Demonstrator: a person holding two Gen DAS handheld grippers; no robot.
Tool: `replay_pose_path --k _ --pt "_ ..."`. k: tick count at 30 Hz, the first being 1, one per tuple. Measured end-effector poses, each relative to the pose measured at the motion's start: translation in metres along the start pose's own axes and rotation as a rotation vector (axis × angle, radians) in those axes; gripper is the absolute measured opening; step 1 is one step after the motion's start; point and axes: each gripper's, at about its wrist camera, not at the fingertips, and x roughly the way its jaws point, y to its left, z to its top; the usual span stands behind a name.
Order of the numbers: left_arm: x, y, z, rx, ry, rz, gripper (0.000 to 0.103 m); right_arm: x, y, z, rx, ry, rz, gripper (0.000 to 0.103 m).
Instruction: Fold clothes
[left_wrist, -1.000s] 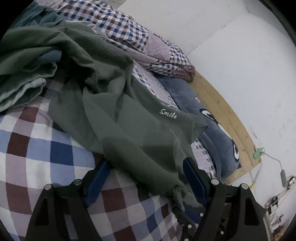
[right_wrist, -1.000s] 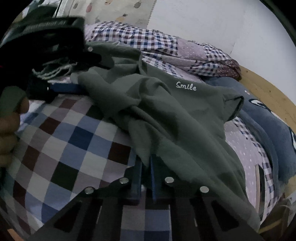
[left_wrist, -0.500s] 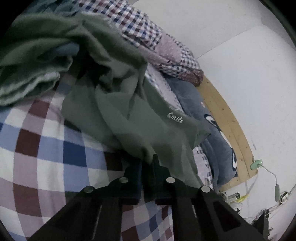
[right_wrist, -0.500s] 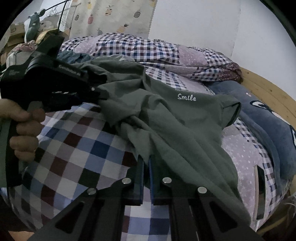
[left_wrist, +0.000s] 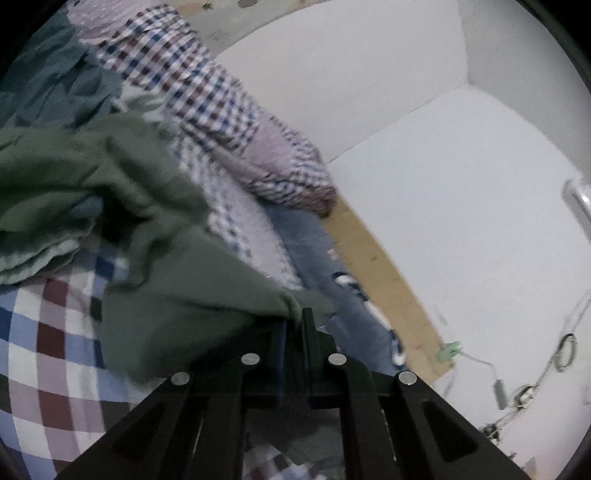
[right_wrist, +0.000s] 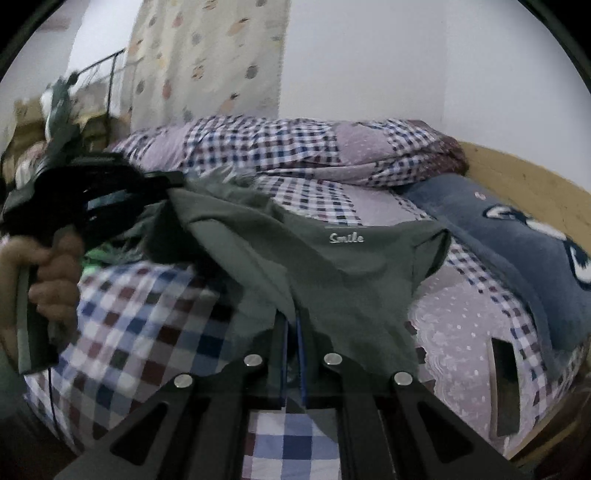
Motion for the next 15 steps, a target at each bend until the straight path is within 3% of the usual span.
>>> replay_pose_path --k 3,6,7,9,10,11,12,13,15 --pt "-0.007 -0.008 0.006 0.010 -0.029 -0.049 0.006 0.004 -0.015 0.001 0.076 0.017 0.009 0.003" --pt "-0.004 -0.004 0.009 0.016 -0.018 -0.008 0.007 0.020 -0.036 -0.006 0.170 0.082 -0.032 0.005" --pt "-0.001 0.000 0.009 0.004 -0.011 0.005 0.013 0.026 -0.041 -0.009 0.189 0.111 -0.069 0.005" --pt "0.003 0.012 0.009 -0.033 0.008 0.022 0.042 0.030 -0.048 -0.013 0.216 0.142 -0.122 0.008" --pt "0.006 0.016 0.008 -0.043 0.016 0.022 0.066 0.028 -0.048 -0.012 0.216 0.136 -0.125 0.008" --pt "0.008 0.019 0.007 -0.048 0.019 0.032 0.077 0.025 -0.045 -0.009 0.209 0.118 -0.115 0.009" --pt "0.010 0.021 0.006 -0.051 0.024 0.043 0.078 0.022 -0.038 -0.008 0.178 0.102 -0.100 0.015" --pt "0.013 0.023 0.005 -0.051 0.034 0.056 0.078 0.020 -0.026 -0.009 0.129 0.087 -0.082 0.036" --pt "0.019 0.026 0.002 -0.059 0.059 0.083 0.080 0.015 -0.003 -0.010 0.031 0.058 -0.045 0.057"
